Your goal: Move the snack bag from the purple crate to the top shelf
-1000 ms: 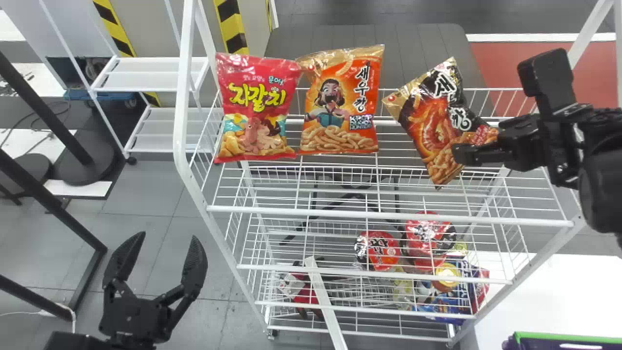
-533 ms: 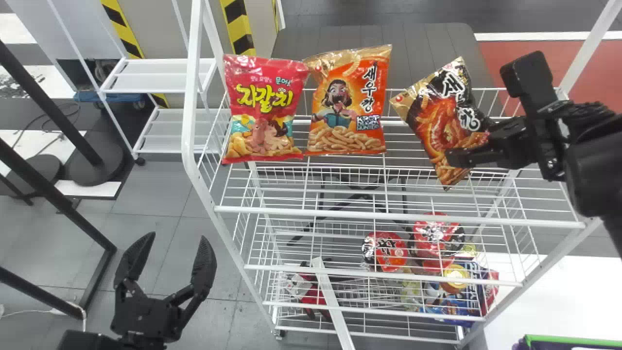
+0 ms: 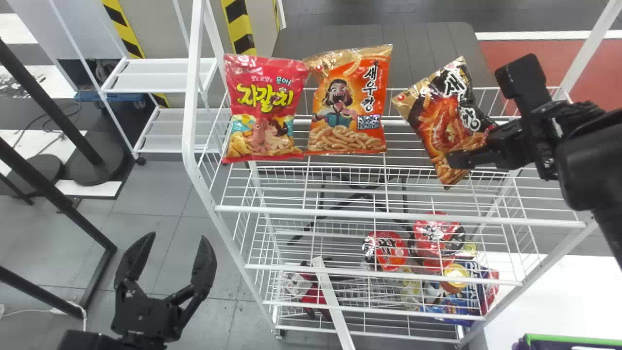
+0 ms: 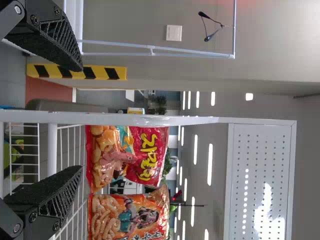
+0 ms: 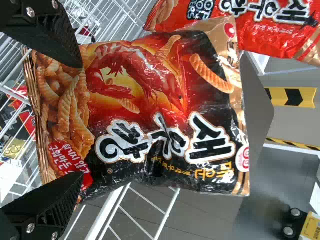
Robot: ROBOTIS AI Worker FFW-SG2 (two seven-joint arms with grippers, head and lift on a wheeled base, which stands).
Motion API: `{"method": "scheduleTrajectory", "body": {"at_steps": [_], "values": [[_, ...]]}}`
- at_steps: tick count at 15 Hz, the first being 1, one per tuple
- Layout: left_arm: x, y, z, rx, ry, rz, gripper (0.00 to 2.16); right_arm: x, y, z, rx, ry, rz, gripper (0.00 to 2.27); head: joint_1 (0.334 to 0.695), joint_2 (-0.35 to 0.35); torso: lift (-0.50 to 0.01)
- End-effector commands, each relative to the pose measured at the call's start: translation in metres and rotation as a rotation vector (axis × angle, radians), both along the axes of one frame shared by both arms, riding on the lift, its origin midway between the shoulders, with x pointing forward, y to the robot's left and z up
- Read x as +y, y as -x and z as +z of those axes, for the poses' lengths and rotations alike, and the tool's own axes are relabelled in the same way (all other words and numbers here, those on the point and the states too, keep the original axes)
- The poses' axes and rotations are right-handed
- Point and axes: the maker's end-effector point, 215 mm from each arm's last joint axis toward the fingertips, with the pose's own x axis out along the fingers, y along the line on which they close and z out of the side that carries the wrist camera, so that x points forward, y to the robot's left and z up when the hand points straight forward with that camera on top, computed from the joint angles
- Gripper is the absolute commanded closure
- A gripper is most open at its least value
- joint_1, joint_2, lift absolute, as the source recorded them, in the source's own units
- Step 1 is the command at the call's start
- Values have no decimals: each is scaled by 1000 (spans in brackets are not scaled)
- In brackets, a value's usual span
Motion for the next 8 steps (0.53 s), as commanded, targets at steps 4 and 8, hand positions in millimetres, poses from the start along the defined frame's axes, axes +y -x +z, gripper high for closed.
{"method": "scheduleTrajectory", "body": {"at_steps": [4, 8], "values": [[1, 0, 1, -2, 0, 1, 130, -2, -8, -3, -4, -4, -4, 772, 695, 94, 0], [1, 0, 0, 1, -1, 3, 130, -8, -10, -2, -30, -21, -31, 2250, 695, 94, 0]]}}
